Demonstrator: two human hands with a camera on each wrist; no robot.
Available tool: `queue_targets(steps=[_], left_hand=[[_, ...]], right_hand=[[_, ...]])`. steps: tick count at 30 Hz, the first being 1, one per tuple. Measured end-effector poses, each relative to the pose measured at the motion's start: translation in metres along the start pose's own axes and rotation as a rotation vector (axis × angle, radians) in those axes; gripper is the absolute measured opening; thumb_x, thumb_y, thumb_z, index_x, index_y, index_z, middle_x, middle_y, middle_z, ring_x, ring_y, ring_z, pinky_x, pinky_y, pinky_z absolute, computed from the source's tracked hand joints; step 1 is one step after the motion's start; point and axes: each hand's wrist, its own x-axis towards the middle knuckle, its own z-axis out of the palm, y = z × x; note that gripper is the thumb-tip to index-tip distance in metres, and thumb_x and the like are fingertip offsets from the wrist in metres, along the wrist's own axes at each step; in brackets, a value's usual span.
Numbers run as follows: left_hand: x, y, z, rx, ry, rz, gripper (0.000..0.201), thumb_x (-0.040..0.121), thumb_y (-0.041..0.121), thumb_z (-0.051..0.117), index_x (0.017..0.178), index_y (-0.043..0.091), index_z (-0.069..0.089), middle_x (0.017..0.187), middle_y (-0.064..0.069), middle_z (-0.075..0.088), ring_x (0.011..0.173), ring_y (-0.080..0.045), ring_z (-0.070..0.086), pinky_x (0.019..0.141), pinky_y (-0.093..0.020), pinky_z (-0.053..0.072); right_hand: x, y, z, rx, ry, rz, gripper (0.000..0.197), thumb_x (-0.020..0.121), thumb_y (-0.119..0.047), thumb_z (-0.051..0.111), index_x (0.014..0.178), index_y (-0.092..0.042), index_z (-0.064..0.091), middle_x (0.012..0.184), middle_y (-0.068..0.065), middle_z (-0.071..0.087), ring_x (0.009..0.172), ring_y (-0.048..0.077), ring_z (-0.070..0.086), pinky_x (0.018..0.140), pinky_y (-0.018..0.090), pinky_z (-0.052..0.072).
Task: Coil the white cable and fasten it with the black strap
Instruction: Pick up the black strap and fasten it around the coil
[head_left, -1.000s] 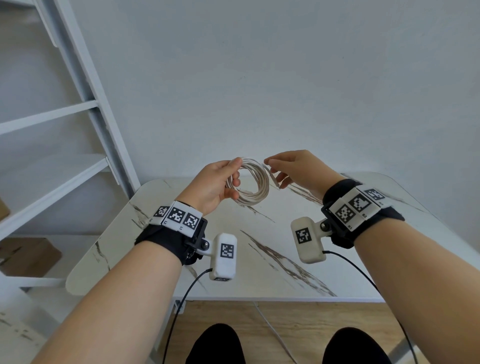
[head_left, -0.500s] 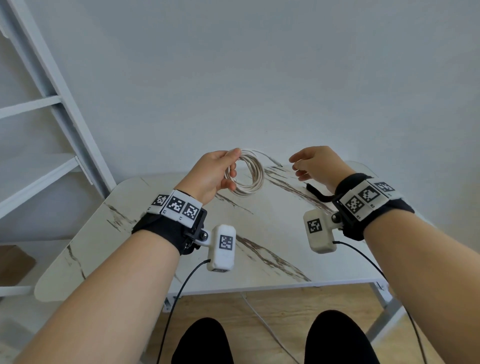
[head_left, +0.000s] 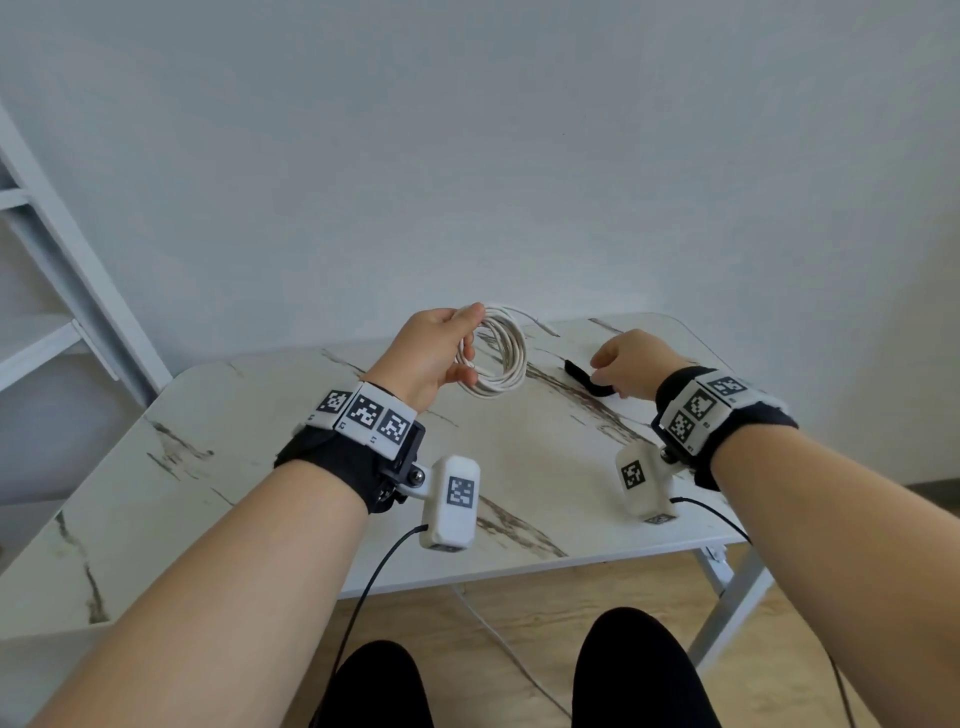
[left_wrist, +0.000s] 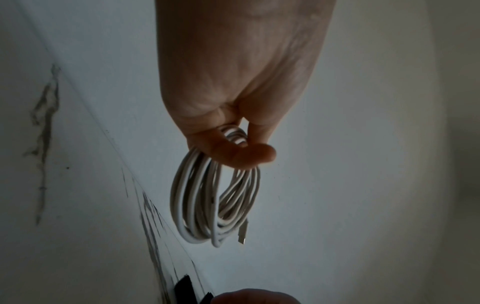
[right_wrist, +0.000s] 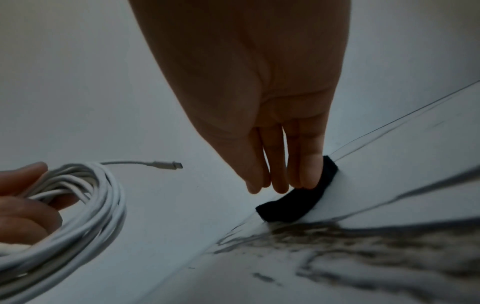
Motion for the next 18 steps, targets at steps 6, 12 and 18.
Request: queue_targets(steps=[6,12,18], left_hand=[[0.004,-0.001,0.001,0.01,0.021,-0.006,0.024,0.096,0.028,0.058,0.09,0.005,0.061,0.068,-0.003,0.044,0.052,-0.014,0.044,0.04,-0.02,0.045],[0.003,0.0,-0.003,-0.001,0.037,0.0,0.023,0.096,0.027,0.059,0.089,0.006,0.062,0.069,-0.003,0.044,0.054,-0.013,0.044,0.039,-0.02,0.045],[0.002,0.002,-0.011,-0.009,0.063,0.003,0.025,0.097,0.028,0.058,0.093,0.003,0.062,0.069,-0.004,0.044,0.053,-0.014,0.044,0.04,-0.02,0.046]], right_hand=[[0.003,-0.005,0.01,-0.102,-0.073,-0.003,0.037,0.087,-0.016,0.065,0.123,-0.008,0.065,0.11,0.012,0.069,0.103,0.028,0.066,0.086,0.033,0.054],[0.006,-0.009,0.013,-0.147,-0.062,0.041,0.033,0.087,-0.02,0.065,0.112,0.001,0.07,0.111,0.017,0.072,0.103,0.031,0.066,0.091,0.04,0.055],[0.0,-0.019,0.004,0.154,0.109,0.037,0.019,0.086,-0.017,0.065,0.093,-0.003,0.075,0.071,0.008,0.067,0.066,0.025,0.061,0.062,0.029,0.051]])
